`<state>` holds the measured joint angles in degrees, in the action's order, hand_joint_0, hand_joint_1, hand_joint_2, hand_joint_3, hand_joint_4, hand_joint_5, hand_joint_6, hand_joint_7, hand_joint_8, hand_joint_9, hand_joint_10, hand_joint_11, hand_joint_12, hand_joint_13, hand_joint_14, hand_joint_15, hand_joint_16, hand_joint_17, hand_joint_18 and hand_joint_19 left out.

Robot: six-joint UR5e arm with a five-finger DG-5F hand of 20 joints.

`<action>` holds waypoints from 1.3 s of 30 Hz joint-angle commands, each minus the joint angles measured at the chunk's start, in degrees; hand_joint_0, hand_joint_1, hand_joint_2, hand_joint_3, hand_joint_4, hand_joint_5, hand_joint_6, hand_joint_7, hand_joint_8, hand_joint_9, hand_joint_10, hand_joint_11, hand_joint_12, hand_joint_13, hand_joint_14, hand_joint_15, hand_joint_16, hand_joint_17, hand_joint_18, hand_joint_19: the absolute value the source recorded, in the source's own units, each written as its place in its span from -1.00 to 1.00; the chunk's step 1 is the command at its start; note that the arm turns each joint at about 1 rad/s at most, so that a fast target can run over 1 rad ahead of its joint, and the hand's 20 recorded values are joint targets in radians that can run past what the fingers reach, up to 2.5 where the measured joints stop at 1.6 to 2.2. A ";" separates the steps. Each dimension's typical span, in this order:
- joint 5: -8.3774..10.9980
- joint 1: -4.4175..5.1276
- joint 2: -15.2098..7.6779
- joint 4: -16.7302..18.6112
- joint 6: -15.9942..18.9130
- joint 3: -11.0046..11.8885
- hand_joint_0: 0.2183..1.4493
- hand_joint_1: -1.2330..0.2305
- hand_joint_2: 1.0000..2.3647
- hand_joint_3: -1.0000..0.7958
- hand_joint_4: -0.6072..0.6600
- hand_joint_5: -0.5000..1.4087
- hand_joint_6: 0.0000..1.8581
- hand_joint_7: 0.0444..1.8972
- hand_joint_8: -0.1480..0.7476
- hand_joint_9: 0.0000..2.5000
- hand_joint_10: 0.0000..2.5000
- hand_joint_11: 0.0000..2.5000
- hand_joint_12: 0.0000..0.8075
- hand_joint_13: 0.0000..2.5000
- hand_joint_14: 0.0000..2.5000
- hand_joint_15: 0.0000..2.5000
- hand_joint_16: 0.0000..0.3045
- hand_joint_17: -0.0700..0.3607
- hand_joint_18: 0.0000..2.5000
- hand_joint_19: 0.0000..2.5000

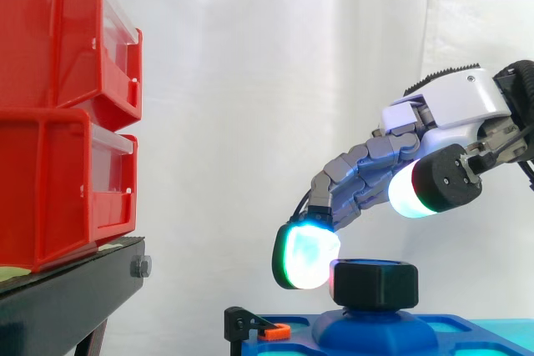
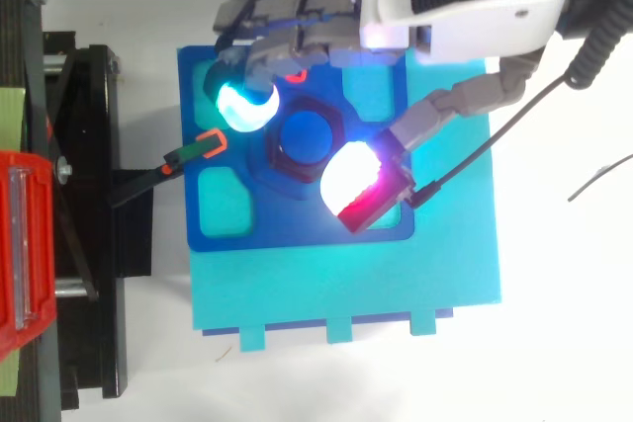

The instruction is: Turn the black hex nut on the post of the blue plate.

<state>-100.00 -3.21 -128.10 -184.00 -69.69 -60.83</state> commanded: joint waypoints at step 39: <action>0.95 2.42 -1.98 -1.63 -0.45 7.13 -0.60 0.20 -1.00 -0.44 0.20 -0.70 -0.46 -0.21 -0.21 -0.81 -1.00 -0.99 -0.17 -0.97 -1.00 -0.95 -0.66 -0.13 -1.00 -0.87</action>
<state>-100.07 -2.03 -129.51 -186.34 -71.70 -53.84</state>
